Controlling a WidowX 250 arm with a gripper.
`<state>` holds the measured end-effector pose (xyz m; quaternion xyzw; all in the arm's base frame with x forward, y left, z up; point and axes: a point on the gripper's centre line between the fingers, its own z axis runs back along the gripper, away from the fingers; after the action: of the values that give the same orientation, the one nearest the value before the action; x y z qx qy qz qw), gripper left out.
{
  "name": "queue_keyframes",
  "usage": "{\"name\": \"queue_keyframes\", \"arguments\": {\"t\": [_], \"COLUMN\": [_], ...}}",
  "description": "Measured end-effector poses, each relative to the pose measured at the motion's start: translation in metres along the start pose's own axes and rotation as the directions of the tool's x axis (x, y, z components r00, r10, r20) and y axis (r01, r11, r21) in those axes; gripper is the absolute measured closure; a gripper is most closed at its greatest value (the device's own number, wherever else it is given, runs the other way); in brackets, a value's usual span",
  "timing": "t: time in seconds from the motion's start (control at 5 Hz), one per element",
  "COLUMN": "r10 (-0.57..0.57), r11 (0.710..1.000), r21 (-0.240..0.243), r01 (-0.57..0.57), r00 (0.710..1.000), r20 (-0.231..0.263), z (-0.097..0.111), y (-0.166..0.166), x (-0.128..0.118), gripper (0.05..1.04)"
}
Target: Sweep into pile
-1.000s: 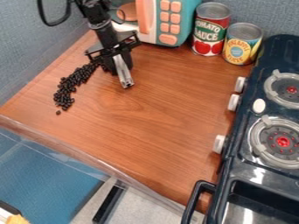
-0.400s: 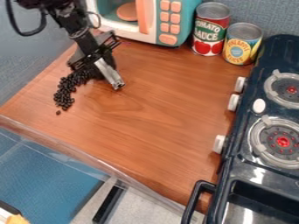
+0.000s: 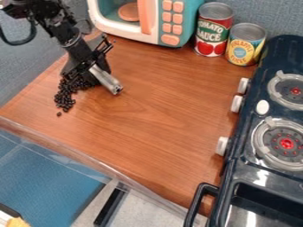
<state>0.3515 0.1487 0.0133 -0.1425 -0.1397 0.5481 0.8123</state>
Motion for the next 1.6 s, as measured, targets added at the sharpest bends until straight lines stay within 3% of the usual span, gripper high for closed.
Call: {"name": "queue_keyframes", "arguments": {"t": [0.4, 1.0, 1.2, 1.6], "r10": [0.033, 0.036, 0.07, 0.118], "r11": [0.999, 0.985, 0.989, 0.991], "r21": [-0.021, -0.17, -0.132, -0.067], "r01": [-0.033, -0.027, -0.064, -0.113], "r00": [0.999, 0.998, 0.997, 0.99], "r20": [-0.001, 0.05, 0.038, 0.073], "z": [0.003, 0.042, 0.02, -0.013], "y": [0.003, -0.071, -0.072, -0.071], "x": [-0.003, 0.012, 0.019, 0.034], "gripper": [0.693, 0.693, 0.693, 0.693]}}
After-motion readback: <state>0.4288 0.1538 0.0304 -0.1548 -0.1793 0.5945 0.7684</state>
